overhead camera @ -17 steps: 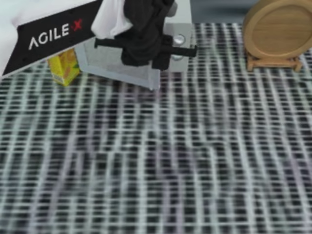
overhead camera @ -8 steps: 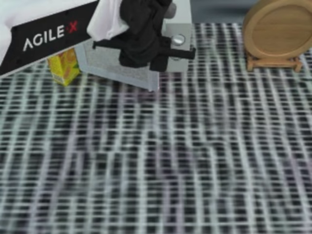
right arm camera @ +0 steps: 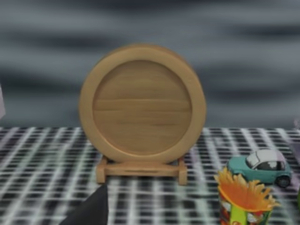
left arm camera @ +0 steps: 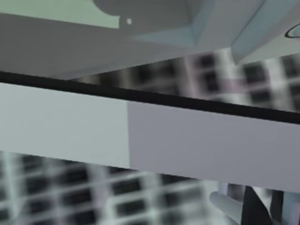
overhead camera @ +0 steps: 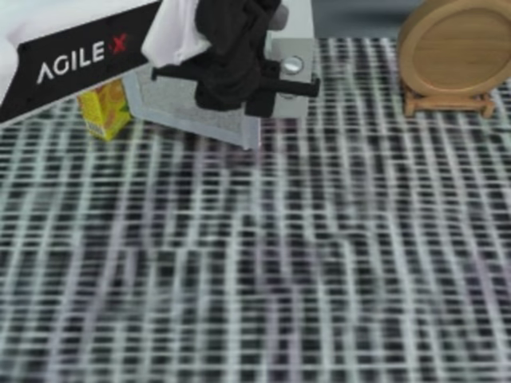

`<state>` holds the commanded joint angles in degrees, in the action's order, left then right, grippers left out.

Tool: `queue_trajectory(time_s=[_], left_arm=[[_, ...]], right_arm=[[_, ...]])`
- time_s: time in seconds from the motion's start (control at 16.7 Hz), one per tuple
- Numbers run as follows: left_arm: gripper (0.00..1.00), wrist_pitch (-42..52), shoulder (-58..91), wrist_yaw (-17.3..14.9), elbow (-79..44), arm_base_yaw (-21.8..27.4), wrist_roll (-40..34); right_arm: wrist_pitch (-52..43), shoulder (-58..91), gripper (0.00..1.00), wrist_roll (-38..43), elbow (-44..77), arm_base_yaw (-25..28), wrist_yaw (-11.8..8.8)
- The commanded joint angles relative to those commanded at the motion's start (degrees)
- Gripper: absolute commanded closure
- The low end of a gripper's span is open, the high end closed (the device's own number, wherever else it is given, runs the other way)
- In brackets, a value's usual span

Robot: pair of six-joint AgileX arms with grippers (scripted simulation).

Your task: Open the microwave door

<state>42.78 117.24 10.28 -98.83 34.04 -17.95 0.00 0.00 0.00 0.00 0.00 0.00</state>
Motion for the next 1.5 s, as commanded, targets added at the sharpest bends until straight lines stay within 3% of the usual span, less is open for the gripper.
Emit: queue_trajectory(time_s=[0.6,1.2,1.5], left_arm=[[1.00,0.00,0.00,0.00,0.00,0.00,0.00],[1.00,-3.01,-4.62,-3.35,7.03,-1.15,6.12],[1.00,-3.19,-4.87,-3.43,7.13,-1.20,6.27]], right_arm=[[0.00,0.00,0.00,0.00,0.00,0.00,0.00],[0.00,0.00,0.00,0.00,0.00,0.00,0.00],[0.00,0.00,0.00,0.00,0.00,0.00,0.00]])
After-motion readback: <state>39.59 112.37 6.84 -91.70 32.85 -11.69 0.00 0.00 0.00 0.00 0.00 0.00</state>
